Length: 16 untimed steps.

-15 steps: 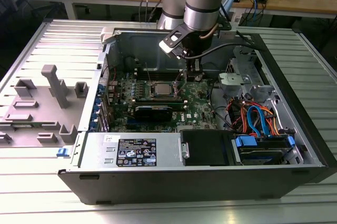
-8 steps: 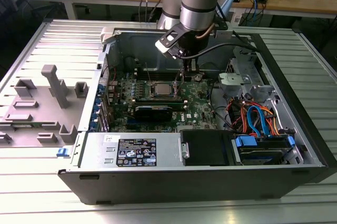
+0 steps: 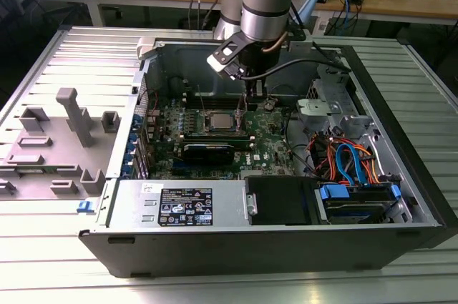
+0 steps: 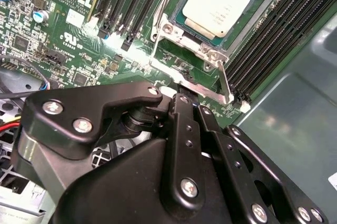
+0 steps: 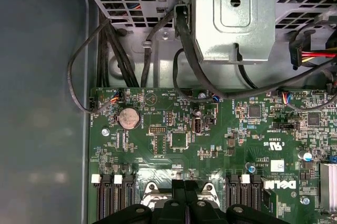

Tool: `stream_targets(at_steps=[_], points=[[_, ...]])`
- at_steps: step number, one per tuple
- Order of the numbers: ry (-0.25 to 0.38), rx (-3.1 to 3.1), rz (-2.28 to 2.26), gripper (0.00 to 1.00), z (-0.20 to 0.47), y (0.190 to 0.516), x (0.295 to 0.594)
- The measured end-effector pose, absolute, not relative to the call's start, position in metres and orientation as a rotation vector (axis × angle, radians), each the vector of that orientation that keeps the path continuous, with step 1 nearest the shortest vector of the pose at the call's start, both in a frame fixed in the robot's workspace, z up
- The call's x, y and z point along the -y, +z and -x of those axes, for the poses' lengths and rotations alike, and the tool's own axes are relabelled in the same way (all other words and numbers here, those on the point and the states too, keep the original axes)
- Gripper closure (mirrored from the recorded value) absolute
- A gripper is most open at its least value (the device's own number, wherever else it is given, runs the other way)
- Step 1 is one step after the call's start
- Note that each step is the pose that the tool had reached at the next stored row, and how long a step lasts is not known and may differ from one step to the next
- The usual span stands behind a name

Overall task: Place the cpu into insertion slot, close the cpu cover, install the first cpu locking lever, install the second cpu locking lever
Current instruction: 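Close the cpu cover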

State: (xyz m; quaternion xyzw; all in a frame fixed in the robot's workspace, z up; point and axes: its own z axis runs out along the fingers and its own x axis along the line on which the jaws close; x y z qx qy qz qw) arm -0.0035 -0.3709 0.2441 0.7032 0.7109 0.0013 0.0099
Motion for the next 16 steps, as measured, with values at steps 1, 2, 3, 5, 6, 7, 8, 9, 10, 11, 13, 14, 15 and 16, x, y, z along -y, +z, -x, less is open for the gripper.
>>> stream_targets(at_steps=[1,2,3,5,6,7,8,9,10,11,13,14,15,16], points=[[0.004,-2.219,-2.195,0.89,0.0043,0.2441,0.3708],[0.004,-2.219,-2.195,0.89,0.0047,0.2440,0.3708],[0.004,-2.219,-2.195,0.89,0.0051,0.2439,0.3708],[0.004,-2.219,-2.195,0.89,0.0056,0.2438,0.3708],[0.004,-2.219,-2.195,0.89,0.0059,0.2436,0.3708],[0.004,-2.219,-2.195,0.89,0.0062,0.2434,0.3708],[0.004,-2.219,-2.195,0.89,0.0064,0.2433,0.3708],[0.004,-2.219,-2.196,0.89,0.0067,0.2431,0.3708],[0.004,-2.219,-2.195,0.89,0.0069,0.2430,0.3708],[0.004,-2.219,-2.195,0.89,0.0069,0.2430,0.3709],[0.004,-2.219,-2.195,0.89,0.0069,0.2429,0.3708],[0.004,-2.219,-2.195,0.89,0.0069,0.2429,0.3708],[0.004,-2.219,-2.195,0.89,0.0069,0.2429,0.3708],[0.004,-2.219,-2.195,0.89,0.0069,0.2428,0.3708]])
